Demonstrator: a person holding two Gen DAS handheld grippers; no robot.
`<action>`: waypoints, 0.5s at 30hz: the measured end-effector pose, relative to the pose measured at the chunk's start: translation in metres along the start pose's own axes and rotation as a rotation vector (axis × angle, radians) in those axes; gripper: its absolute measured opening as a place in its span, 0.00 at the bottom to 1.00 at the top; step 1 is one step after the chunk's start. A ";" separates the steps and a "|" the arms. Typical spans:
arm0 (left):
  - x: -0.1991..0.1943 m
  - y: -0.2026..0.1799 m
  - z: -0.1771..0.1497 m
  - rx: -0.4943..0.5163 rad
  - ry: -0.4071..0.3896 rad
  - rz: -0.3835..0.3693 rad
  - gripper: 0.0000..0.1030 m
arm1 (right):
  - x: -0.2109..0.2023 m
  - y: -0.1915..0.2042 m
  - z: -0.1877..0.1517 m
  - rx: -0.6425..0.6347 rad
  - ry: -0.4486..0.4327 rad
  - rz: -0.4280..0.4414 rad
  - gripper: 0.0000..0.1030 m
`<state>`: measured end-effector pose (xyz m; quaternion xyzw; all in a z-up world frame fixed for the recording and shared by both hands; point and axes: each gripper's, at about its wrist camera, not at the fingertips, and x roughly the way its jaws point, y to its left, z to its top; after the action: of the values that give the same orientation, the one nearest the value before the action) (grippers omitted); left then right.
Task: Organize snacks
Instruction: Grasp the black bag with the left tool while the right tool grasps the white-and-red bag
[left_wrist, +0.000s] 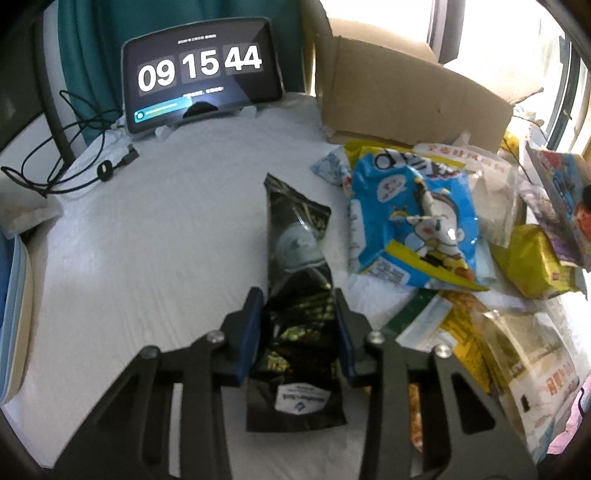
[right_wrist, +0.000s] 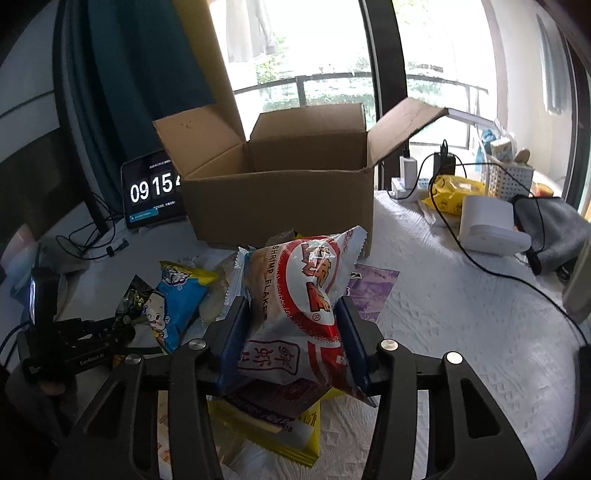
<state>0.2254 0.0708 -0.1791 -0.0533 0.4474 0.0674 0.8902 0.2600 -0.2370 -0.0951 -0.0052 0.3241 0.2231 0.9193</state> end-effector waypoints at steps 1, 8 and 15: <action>-0.002 0.000 -0.001 -0.002 -0.004 -0.003 0.36 | -0.002 0.001 0.000 -0.001 -0.004 -0.002 0.50; -0.028 -0.001 0.002 0.000 -0.062 -0.017 0.36 | -0.025 -0.001 0.004 0.004 -0.048 0.001 0.50; -0.056 -0.006 0.012 0.002 -0.124 -0.039 0.36 | -0.046 -0.001 0.010 -0.001 -0.101 0.007 0.50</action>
<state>0.2031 0.0625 -0.1266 -0.0567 0.3904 0.0525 0.9174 0.2347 -0.2556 -0.0595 0.0068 0.2772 0.2264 0.9337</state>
